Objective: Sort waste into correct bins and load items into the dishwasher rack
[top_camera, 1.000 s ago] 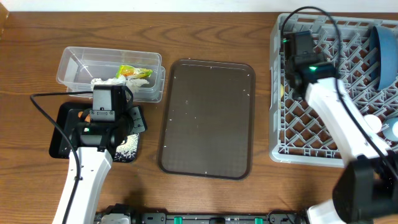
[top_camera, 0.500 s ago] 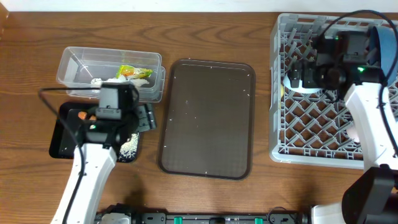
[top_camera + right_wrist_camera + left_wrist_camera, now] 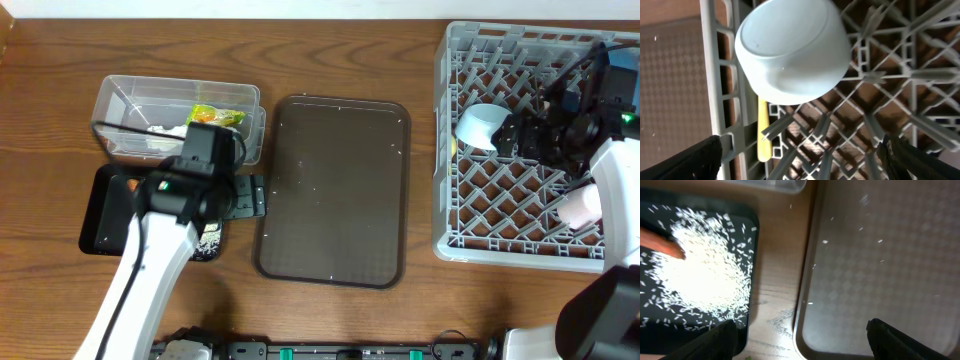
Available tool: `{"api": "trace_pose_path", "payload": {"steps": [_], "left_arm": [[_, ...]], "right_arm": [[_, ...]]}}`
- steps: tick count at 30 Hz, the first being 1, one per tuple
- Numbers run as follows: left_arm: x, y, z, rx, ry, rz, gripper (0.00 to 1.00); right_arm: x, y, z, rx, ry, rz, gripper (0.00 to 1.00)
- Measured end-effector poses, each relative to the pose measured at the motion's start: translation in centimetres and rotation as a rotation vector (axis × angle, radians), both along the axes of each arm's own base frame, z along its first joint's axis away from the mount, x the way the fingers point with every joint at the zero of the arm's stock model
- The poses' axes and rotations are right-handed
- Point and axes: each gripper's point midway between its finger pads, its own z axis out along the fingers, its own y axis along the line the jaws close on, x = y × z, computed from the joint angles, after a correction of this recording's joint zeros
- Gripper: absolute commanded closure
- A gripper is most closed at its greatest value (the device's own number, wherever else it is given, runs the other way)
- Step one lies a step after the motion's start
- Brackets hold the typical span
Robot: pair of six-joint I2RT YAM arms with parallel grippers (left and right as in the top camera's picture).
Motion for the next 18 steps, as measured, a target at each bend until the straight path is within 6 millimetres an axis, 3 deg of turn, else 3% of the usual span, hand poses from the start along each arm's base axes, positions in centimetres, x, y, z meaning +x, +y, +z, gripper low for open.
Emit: {"api": "trace_pose_path", "payload": {"steps": [6, 8, 9, 10, 14, 18], "left_arm": [[-1.0, 0.9, 4.7, -0.008, -0.226, 0.019, 0.15], [-2.0, 1.3, 5.3, -0.012, -0.280, 0.025, 0.14], [-2.3, 1.4, 5.6, -0.019, -0.309, 0.031, 0.14], [-2.8, 1.5, 5.7, -0.025, -0.337, 0.038, 0.07], [-4.3, 2.0, 5.3, -0.038, -0.389, 0.061, 0.06], [-4.2, 2.0, 5.6, -0.049, -0.430, 0.066, 0.06]], "right_arm": [[-0.3, 0.1, 2.7, -0.070, -0.179, -0.002, 0.01], [-1.0, 0.6, 3.9, -0.098, -0.265, 0.004, 0.01], [-1.4, 0.9, 4.2, -0.104, -0.294, 0.008, 0.01], [-2.0, 1.1, 4.5, -0.114, -0.325, 0.008, 0.01], [-4.6, 1.0, 4.7, -0.151, -0.391, -0.044, 0.01], [-6.4, 0.9, 4.4, -0.167, -0.409, -0.073, 0.01]]}}
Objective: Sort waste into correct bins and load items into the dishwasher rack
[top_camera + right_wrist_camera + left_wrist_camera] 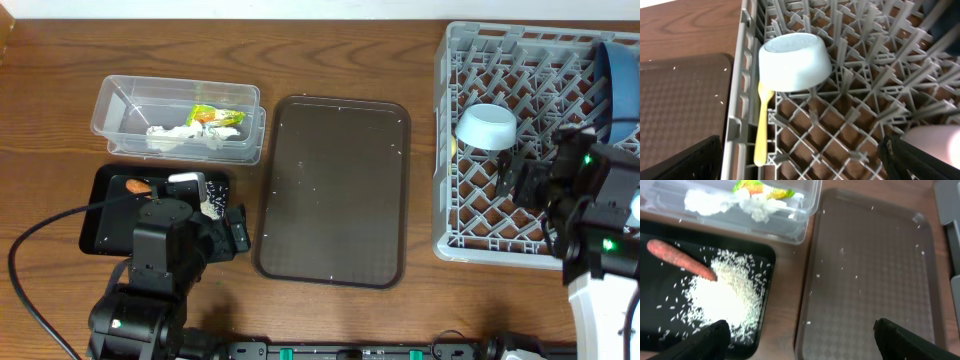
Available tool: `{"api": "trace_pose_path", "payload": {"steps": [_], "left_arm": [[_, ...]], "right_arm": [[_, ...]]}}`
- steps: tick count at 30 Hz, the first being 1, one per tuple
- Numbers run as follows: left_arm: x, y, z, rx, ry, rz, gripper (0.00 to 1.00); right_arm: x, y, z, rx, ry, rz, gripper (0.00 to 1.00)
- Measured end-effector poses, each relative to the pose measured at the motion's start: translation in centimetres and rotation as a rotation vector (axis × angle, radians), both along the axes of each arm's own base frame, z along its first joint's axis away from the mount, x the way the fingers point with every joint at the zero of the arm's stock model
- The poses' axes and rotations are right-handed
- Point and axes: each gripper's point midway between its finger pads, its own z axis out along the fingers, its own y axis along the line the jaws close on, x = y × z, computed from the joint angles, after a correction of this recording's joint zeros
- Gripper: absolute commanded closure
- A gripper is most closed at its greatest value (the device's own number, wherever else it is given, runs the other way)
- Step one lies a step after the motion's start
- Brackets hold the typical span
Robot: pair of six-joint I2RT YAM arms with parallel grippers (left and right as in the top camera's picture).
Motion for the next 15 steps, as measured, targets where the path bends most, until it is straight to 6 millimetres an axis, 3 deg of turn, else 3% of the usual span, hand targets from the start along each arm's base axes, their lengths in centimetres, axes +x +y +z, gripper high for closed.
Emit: {"api": "trace_pose_path", "payload": {"steps": [15], "left_arm": [[0.0, 0.0, -0.2, 0.001, 0.009, 0.004, 0.05]], "right_arm": [[-2.0, 0.1, -1.7, 0.015, 0.087, -0.024, 0.01]]}}
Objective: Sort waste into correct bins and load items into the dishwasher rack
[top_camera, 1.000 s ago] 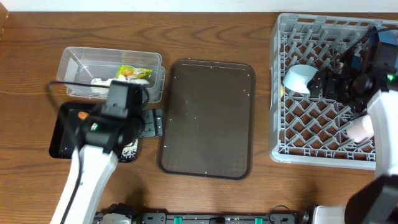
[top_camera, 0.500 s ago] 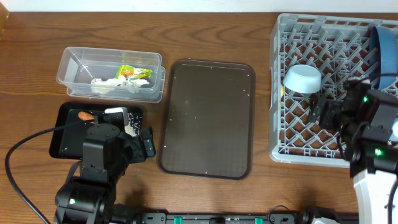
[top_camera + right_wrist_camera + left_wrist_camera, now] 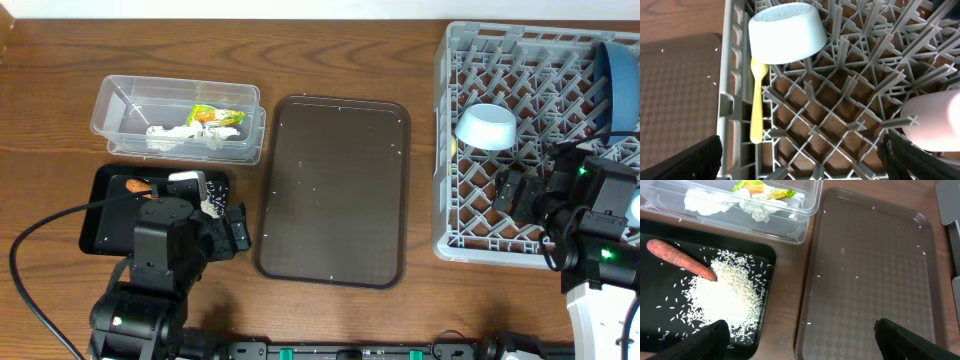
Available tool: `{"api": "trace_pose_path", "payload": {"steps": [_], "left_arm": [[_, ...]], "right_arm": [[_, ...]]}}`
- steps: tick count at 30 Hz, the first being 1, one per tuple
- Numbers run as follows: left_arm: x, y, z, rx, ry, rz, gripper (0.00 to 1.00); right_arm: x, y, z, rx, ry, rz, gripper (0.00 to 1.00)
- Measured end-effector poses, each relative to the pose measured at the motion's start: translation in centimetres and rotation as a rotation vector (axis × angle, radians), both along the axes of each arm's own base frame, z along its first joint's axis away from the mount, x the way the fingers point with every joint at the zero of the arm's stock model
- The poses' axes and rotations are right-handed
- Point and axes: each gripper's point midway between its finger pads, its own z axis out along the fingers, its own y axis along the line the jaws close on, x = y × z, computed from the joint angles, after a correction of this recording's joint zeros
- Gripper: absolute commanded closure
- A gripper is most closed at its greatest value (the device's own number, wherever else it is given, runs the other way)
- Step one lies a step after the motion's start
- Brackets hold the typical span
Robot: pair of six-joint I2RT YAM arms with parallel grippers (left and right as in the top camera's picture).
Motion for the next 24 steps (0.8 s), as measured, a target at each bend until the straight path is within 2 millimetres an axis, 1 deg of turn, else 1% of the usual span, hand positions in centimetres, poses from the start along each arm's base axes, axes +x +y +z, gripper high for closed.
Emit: {"api": "trace_pose_path", "payload": {"steps": [19, 21, 24], "left_arm": [[0.0, 0.0, 0.0, 0.000, 0.000, 0.000, 0.05], [0.0, 0.0, 0.0, 0.000, 0.000, 0.000, 0.05], [0.0, 0.0, 0.0, 0.000, 0.000, 0.000, 0.05]], "right_arm": [[-0.1, 0.0, 0.1, -0.002, -0.004, -0.001, 0.01], [-0.4, 0.0, 0.5, -0.006, -0.016, -0.002, 0.01], [-1.5, 0.5, 1.0, -0.009, -0.021, 0.005, 0.01]]}}
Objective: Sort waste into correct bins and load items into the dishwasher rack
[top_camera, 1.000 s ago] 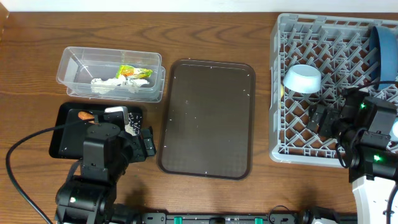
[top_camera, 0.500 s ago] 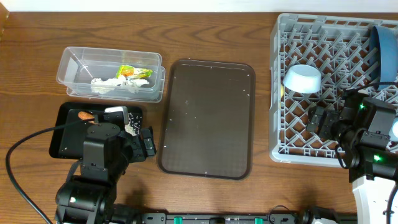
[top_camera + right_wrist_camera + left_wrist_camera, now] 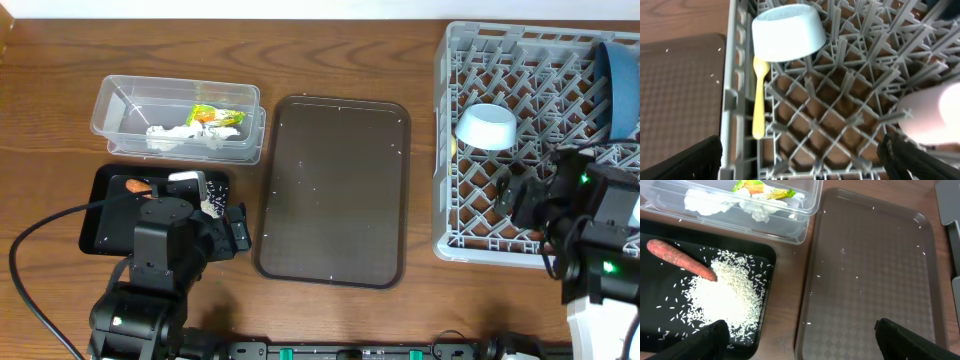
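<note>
A grey dishwasher rack (image 3: 441, 150) at the right holds an upturned white bowl (image 3: 786, 32), a yellow spoon (image 3: 758, 100), a pink cup (image 3: 930, 115) and a blue plate (image 3: 620, 90). My right gripper (image 3: 800, 160) hangs open and empty over the rack's front part, also seen from overhead (image 3: 525, 195). The clear bin (image 3: 110, 110) holds a wrapper (image 3: 762, 189) and crumpled tissue. A black tray (image 3: 660, 280) carries rice (image 3: 722, 297) and a carrot (image 3: 680, 259). My left gripper (image 3: 802, 345) is open and empty above the gap between black tray and brown tray (image 3: 335, 190).
The brown tray lies in the middle of the wooden table with only a few rice grains on it. Clear bin and black tray sit close together at the left. The rack's left wall (image 3: 730, 100) borders the brown tray.
My right gripper has drifted slightly toward the table's front, so the rack's front edge now shows in its view. The left arm and all objects are unchanged.
At first my left arm reached over the black tray near the clear bin, and my right gripper hovered close to the white bowl. Then both arms stood drawn back toward the table's front, open and empty. They have stayed there since.
</note>
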Available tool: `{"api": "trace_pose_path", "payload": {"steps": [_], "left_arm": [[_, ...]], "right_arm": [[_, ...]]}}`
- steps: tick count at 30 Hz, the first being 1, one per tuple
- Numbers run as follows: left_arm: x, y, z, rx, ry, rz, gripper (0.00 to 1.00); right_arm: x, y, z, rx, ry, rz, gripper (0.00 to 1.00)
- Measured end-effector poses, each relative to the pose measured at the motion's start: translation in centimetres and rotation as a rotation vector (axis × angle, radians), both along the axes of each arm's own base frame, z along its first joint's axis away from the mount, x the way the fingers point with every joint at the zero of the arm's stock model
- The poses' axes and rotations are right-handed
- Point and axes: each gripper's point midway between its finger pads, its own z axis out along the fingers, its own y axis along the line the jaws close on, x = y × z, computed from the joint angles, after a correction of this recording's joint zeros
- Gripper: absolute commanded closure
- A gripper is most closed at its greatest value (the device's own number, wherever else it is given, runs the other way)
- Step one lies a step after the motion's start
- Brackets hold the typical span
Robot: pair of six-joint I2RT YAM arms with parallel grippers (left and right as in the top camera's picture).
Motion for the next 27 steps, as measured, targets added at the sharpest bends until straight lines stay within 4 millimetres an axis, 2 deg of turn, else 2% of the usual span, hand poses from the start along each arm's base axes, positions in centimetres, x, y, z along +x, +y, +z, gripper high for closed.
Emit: {"api": "trace_pose_path", "payload": {"steps": [5, 9, 11, 13, 20, 27], "left_arm": [[0.0, 0.0, 0.0, 0.000, 0.001, 0.000, 0.05], [0.0, 0.0, 0.0, 0.000, 0.001, 0.000, 0.05], [0.0, 0.0, -0.1, 0.001, 0.002, 0.000, 0.05], [0.0, 0.0, -0.1, 0.000, 0.003, 0.000, 0.05], [-0.1, 0.0, -0.1, 0.001, 0.004, 0.000, 0.05], [-0.1, 0.0, -0.2, 0.001, 0.005, 0.000, 0.05]], "right_arm": [[-1.3, 1.0, 3.3, -0.046, -0.137, 0.027, 0.01], [-1.6, 1.4, 6.8, -0.093, -0.351, 0.033, 0.01], [-1.6, 1.9, 7.5, -0.103, -0.445, 0.048, 0.01], [-1.6, 2.4, 7.3, -0.109, -0.527, 0.065, 0.01], [-2.0, 3.9, 4.4, -0.105, -0.677, 0.115, 0.01], [-2.4, 3.9, 2.5, -0.114, -0.800, 0.107, 0.01]]}}
